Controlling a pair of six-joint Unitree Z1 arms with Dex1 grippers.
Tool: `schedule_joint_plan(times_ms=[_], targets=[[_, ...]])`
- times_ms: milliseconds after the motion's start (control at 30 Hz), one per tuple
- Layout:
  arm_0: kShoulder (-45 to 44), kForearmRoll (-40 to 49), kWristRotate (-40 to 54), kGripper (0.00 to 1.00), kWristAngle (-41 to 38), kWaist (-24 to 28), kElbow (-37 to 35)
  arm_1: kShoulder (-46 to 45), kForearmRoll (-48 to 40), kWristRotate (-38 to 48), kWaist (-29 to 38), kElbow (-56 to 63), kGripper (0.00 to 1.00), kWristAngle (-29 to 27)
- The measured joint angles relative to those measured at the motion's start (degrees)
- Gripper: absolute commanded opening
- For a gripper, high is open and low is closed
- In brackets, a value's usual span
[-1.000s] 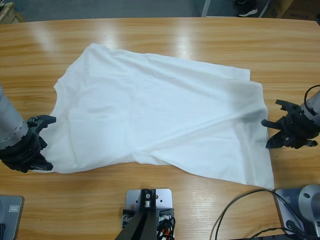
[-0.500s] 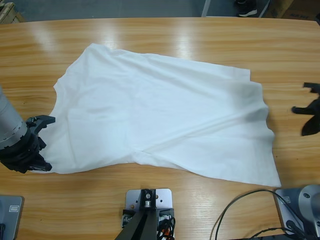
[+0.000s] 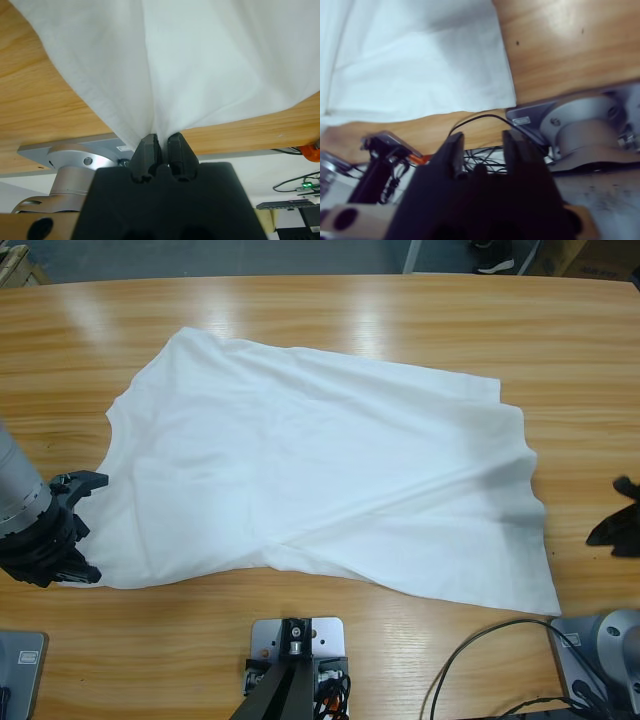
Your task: Fold clothes
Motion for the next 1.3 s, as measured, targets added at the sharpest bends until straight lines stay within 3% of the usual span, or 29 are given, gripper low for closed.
schedule_joint_plan(times_ms=[233,333,500,733,800,1033,1233,1300], targets=[[0.0,0.3,0.0,0.000,0.0,0.0,-0.1,-1.4,-13.2,8.4,3.5,9.3,0.997,-1.6],[0.0,0.7,0.0,0.000,0.0,-0.3,-0.9,0.2,-16.3,11.3,7.0,10.8,0.845,-1.6],[0.0,2.5,0.0,0.000,0.0,-1.1,-2.8,4.2,-21.2,17.2,14.2,13.0,0.814,-3.6],[0.0,4.4,-0.1,0.000,0.0,-2.4,-4.7,4.2,-24.3,19.4,16.4,14.2,0.835,-6.4],[0.0,5.4,-0.1,0.000,0.0,-2.6,-5.8,4.2,-25.2,19.6,16.4,14.3,0.994,-6.7],[0.0,7.4,-0.3,0.000,0.0,-3.8,-7.6,3.4,-32.5,19.8,16.7,18.4,1.000,-6.6],[0.0,8.3,-0.3,0.000,0.0,-4.3,-8.2,3.6,-38.2,23.1,17.7,21.2,0.955,-6.6],[0.0,8.4,-0.3,0.000,0.0,-4.3,-8.2,3.7,-39.7,24.2,17.8,21.7,0.771,-6.6]])
